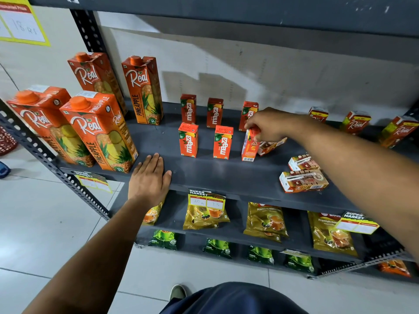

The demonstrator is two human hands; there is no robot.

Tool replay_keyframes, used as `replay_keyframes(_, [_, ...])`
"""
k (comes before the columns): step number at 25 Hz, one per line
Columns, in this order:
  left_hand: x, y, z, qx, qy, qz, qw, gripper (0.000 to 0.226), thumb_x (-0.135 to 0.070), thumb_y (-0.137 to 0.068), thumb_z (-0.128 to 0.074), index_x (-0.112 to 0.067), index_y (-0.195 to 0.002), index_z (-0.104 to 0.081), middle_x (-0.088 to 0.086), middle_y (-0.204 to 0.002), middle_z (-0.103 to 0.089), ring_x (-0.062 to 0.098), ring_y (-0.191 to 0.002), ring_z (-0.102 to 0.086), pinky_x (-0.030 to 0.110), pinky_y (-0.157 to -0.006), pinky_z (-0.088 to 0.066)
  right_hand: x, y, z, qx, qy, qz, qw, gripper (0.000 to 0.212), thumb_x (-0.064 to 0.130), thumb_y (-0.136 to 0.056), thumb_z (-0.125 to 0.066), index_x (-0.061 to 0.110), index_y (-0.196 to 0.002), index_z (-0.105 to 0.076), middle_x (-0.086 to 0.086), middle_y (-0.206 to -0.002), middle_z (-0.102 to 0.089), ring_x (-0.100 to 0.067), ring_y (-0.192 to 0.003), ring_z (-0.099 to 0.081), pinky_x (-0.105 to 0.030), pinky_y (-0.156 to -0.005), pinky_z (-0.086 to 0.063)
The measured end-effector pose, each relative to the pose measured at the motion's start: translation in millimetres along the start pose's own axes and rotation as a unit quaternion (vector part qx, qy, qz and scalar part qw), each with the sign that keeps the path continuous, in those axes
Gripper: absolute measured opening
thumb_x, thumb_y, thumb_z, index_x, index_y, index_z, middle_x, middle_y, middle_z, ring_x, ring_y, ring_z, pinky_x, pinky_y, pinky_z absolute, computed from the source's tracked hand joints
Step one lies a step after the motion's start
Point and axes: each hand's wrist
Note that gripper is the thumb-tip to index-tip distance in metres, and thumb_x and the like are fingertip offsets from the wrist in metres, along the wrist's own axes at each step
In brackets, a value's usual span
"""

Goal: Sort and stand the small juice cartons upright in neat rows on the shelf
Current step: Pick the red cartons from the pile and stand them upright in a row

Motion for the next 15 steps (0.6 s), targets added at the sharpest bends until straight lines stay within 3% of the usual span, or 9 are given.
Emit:
replay_keyframes(4, [0.4,0.0,0.2,0.001,0.001,0.000,1.000,0.073,-0.049,-0.091,-0.014,-0.003,-0.141,-0.040,0.014,-0.152,-0.037,0.029,-0.143,-0.028,0.044,-0.116,-0.021,1.2,-2.3,-3.5,-0.031,0.003,-0.047,0.998,0.046,0.054,-0.085,-0.064,0.016,-0.110,-0.066,-0.009,-0.105,-0.069,-0.026,-0.091,-0.062,-0.035,-0.076,-0.052])
replay_keyframes(7, [-1.0,0.2,0.8,0.003,0.001,0.000,1.000,0.073,-0.049,-0.091,-0.014,-0.003,-0.142,-0.039,0.014,-0.152,-0.035,0.028,-0.144,-0.026,0.044,-0.117,-0.020,10.1,-1.6,-7.5,-0.068,0.037,-0.084,0.993,0.054,0.067,-0.083,-0.056,0.013,-0.087,-0.061,-0.007,-0.081,-0.063,-0.020,-0.069,-0.056,-0.030,-0.058,-0.042])
replay_keyframes(15, [-0.8,0.3,0.3,0.002,0.005,0.000,1.000,0.071,-0.048,-0.092,-0.016,-0.004,-0.144,-0.037,0.013,-0.154,-0.032,0.027,-0.145,-0.024,0.043,-0.117,-0.018,15.1,2.0,-9.6,-0.082,0.063,-0.107,0.989,0.066,0.077,-0.082,-0.043,0.016,-0.097,-0.064,-0.005,-0.088,-0.066,-0.020,-0.074,-0.058,-0.028,-0.056,-0.040])
Point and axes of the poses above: each hand's wrist, its own y-axis away from the middle knuckle, its own z-axis out of the back of the hand, x = y × z
